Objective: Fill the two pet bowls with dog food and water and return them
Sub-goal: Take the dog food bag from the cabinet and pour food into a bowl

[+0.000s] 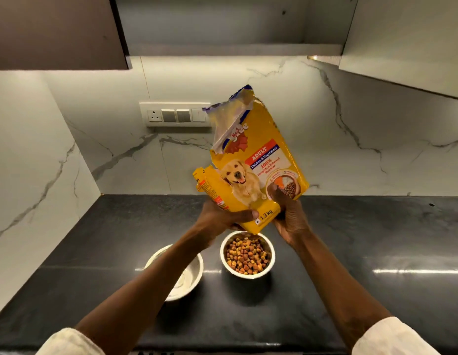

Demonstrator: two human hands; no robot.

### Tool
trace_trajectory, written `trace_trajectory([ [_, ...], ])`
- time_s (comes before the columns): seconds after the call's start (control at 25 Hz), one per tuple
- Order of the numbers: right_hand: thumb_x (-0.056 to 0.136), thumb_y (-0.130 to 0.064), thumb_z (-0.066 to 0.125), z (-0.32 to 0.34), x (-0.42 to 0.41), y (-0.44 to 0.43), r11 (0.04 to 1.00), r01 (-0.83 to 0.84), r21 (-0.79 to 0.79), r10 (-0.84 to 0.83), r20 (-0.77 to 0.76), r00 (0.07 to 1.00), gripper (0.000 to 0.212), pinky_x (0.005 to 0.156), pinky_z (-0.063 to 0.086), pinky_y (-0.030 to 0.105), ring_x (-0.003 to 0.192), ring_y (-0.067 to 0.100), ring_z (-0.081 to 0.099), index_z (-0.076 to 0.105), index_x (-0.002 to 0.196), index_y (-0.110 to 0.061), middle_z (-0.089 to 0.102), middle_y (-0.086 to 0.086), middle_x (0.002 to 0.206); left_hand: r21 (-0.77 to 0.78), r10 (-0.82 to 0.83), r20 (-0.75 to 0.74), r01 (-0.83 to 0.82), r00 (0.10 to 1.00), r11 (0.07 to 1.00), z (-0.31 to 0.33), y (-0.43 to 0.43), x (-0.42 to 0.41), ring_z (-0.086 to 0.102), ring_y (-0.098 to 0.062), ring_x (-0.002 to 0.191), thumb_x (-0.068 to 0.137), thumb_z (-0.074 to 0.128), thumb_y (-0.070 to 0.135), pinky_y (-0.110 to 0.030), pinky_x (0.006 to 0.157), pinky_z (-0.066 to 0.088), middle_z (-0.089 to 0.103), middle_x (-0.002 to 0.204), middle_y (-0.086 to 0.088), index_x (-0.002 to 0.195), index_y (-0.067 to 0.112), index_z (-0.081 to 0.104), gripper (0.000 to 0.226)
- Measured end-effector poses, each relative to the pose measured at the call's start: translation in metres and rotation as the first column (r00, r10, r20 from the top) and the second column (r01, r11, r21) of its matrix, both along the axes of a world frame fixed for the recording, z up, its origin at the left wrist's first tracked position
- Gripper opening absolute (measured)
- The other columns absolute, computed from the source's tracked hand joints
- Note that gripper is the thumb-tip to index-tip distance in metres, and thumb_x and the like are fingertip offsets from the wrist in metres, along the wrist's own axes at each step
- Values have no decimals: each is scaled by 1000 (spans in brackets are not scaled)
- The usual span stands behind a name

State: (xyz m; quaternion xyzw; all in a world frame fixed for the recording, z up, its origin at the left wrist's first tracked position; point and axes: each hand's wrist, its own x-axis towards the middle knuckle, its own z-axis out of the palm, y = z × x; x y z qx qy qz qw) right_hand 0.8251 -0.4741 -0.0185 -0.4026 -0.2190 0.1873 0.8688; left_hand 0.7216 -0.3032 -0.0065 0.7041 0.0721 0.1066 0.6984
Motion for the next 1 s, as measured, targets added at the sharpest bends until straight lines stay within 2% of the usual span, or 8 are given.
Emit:
trace_trajectory([
  [0.08,89,-11,73,23,5,0,993,110,-44,-107,65,992,63,95,61,49,128,41,64,52,148,-8,64,23,141,64,32,33,-34,999,997,27,16,-8,77,-25,103,61,99,8,-56,73,65,79,115,-4,124,29,65,75],
  [0.16,85,-11,76,48,8,-2,975,197,-107,-184,124,975,68,82,64,40,120,39,69,50,147,-8,71,17,131,121,63,74,-72,995,990,58,30,-17,77,-26,104,60,99,7,-59,74,65,79,117,-5,123,31,65,76],
  [0.28,77,-25,90,87,6,-1,914,345,-212,-273,304,913,69,84,65,46,110,31,75,58,137,-15,77,8,121,225,77,136,-106,988,968,107,51,-27,77,-26,104,57,100,14,-59,75,65,79,117,-4,128,24,66,79],
  [0.44,74,-41,91,137,-4,12,855,477,-205,-340,473,813,63,72,64,27,99,15,78,65,129,-25,78,-4,112,303,137,229,-204,964,931,171,71,-38,76,-22,103,48,102,31,-44,68,67,76,119,1,132,22,62,93],
  [0.56,78,-47,88,179,-1,25,796,576,-188,-391,568,724,64,80,65,33,100,17,77,65,131,-21,78,-2,115,292,172,305,-264,937,919,219,84,-37,78,-18,92,40,100,34,-37,59,65,75,114,4,123,28,62,92],
  [0.64,77,-52,88,210,5,33,775,616,-143,-425,603,675,66,81,65,31,97,14,78,66,130,-19,79,-2,111,284,174,353,-282,919,916,254,91,-33,80,-15,87,36,101,35,-36,56,64,77,107,5,117,33,63,90],
  [0.88,78,-63,82,283,30,56,661,742,-113,-495,678,544,50,77,65,26,80,-2,75,73,110,-25,77,-14,91,259,183,437,-318,881,912,329,103,0,81,-19,86,43,100,30,-37,58,64,80,101,4,126,28,59,92],
  [1.0,80,-61,82,304,46,64,647,751,-130,-472,706,529,50,81,65,33,84,3,76,73,112,-24,78,-10,96,255,190,432,-322,882,912,348,112,23,79,-23,93,47,100,28,-42,63,66,78,109,3,131,29,57,94],
])
